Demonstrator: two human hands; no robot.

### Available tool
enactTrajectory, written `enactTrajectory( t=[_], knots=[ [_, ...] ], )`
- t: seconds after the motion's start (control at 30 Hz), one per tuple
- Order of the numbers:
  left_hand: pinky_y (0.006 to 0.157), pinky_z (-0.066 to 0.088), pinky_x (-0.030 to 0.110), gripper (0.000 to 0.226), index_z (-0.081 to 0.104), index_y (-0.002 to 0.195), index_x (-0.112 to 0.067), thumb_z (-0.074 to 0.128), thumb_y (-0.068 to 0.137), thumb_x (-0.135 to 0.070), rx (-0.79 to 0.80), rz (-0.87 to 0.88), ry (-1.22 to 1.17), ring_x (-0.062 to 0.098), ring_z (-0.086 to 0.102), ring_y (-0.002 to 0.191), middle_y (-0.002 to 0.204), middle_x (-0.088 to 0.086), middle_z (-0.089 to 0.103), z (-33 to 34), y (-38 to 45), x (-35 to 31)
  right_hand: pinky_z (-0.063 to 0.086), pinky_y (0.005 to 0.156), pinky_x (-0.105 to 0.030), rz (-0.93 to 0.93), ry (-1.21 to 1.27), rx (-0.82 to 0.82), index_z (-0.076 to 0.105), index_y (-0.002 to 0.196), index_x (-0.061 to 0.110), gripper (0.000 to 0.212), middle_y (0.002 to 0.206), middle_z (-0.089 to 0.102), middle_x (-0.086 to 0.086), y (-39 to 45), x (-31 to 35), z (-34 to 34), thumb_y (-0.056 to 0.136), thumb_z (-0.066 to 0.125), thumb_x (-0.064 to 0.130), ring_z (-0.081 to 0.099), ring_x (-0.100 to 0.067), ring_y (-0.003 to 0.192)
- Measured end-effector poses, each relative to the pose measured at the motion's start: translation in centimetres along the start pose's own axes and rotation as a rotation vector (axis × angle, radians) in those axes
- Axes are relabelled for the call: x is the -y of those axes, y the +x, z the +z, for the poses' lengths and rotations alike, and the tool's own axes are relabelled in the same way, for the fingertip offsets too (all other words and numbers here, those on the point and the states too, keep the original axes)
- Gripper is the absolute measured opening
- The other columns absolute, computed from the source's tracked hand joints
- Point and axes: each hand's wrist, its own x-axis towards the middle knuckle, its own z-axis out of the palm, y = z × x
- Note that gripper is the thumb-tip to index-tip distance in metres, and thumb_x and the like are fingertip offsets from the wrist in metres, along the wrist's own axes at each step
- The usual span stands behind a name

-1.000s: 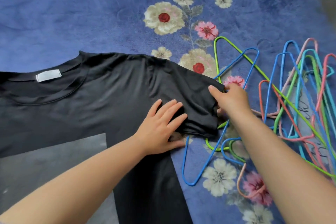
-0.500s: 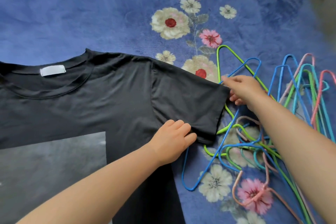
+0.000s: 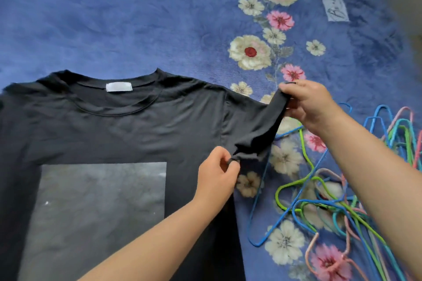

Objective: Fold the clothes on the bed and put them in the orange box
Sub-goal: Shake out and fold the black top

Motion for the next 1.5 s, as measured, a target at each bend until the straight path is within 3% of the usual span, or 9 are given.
enactTrajectory(
  t=[0.17, 0.27, 0.37, 0.43, 0.57, 0.83, 1.03, 1.23, 1.5],
  knots=[
    [0.068, 0.052, 0.023, 0.021, 0.056, 0.083, -0.018, 0.051, 0.089, 0.002, -0.130, -0.304, -0.408, 0.013, 0.063, 0.066, 0.074, -0.001, 0.065, -5.7, -1.2, 1.4, 0.033, 0.054, -0.011, -0.138, -0.162, 0.346, 0.053, 0.060, 0.022, 0.022, 0.059, 0.051, 0.011, -0.7, 1.9, 10.2, 0.078, 0.067, 0.023, 0.045, 0.000, 0.057],
    [0.079, 0.053, 0.032, 0.019, 0.053, 0.090, -0.020, 0.053, 0.090, -0.002, -0.095, -0.449, -0.429, 0.016, 0.064, 0.079, 0.089, 0.004, 0.065, -8.1, -2.1, 2.9, 0.035, 0.060, -0.013, -0.116, -0.506, 0.521, 0.067, 0.081, 0.018, 0.019, 0.074, 0.057, 0.009, -0.5, 0.2, 14.2, 0.091, 0.057, 0.031, 0.048, -0.002, 0.068],
    [0.087, 0.050, 0.032, 0.018, 0.049, 0.103, -0.014, 0.059, 0.089, -0.009, -0.155, -0.562, -0.603, 0.020, 0.062, 0.093, 0.101, 0.007, 0.063, -9.7, -2.4, 4.0, 0.032, 0.059, -0.021, -0.264, -0.886, 0.294, 0.066, 0.094, -0.002, 0.031, 0.077, 0.057, -0.008, 0.7, -2.3, 14.7, 0.094, 0.049, 0.024, 0.052, -0.016, 0.070],
    [0.093, 0.048, 0.033, 0.037, 0.043, 0.117, -0.012, 0.064, 0.086, -0.016, -0.250, -0.628, -0.761, 0.023, 0.061, 0.102, 0.111, 0.010, 0.060, -10.4, -1.3, 4.5, 0.036, 0.077, -0.025, -0.330, -1.026, 0.148, 0.063, 0.108, 0.001, 0.027, 0.108, 0.064, -0.013, 1.1, -3.6, 13.7, 0.094, 0.048, 0.018, 0.056, -0.024, 0.104],
    [0.089, 0.051, 0.037, 0.036, 0.045, 0.108, -0.009, 0.069, 0.082, -0.013, -0.283, -0.645, -0.526, 0.023, 0.062, 0.093, 0.105, 0.008, 0.061, -10.6, 1.7, 5.2, 0.007, 0.115, -0.040, -0.285, -1.323, 0.141, 0.021, 0.147, 0.012, 0.054, 0.157, 0.007, -0.009, 0.0, -6.3, 13.3, 0.099, 0.037, 0.031, 0.001, -0.024, 0.145],
    [0.070, 0.046, 0.031, 0.023, 0.046, 0.105, -0.012, 0.059, 0.086, -0.013, -0.199, -0.342, 0.116, 0.018, 0.049, 0.070, 0.064, -0.005, 0.043, -11.8, 1.9, 6.4, -0.005, 0.115, -0.042, -0.203, -1.494, -0.017, -0.003, 0.149, 0.014, 0.063, 0.156, -0.016, -0.009, 0.7, -10.6, 14.4, 0.099, 0.021, 0.044, -0.012, -0.024, 0.144],
    [0.075, 0.041, 0.029, 0.034, 0.044, 0.114, -0.010, 0.057, 0.089, -0.028, -0.281, -0.360, 0.170, 0.020, 0.054, 0.087, 0.077, 0.000, 0.056, -13.4, 0.4, 6.5, -0.003, 0.114, -0.047, -0.236, -1.517, -0.056, 0.001, 0.149, 0.011, 0.061, 0.156, -0.011, -0.013, -1.2, -10.5, 15.8, 0.100, 0.021, 0.040, -0.009, -0.027, 0.144],
    [0.084, 0.028, 0.021, 0.028, 0.052, 0.114, -0.001, 0.056, 0.088, -0.010, -0.662, -0.188, 0.272, 0.022, 0.046, 0.100, 0.108, 0.011, 0.052, -21.3, -0.7, 8.4, 0.036, 0.093, -0.063, -0.633, -1.336, 0.010, 0.054, 0.123, -0.008, 0.060, 0.132, 0.047, -0.031, -5.8, -12.0, 22.3, 0.083, 0.032, 0.032, 0.045, -0.049, 0.121],
    [0.103, 0.025, 0.038, 0.053, 0.033, 0.137, 0.003, 0.051, 0.093, -0.021, -0.834, -0.469, 0.403, 0.033, 0.032, 0.130, 0.139, 0.021, 0.036, -34.9, -2.0, 12.8, 0.044, 0.086, -0.059, -0.739, -1.362, 0.205, 0.062, 0.114, -0.002, 0.052, 0.124, 0.057, -0.026, -10.5, -12.9, 32.8, 0.081, 0.035, 0.028, 0.054, -0.046, 0.113]
  ],
)
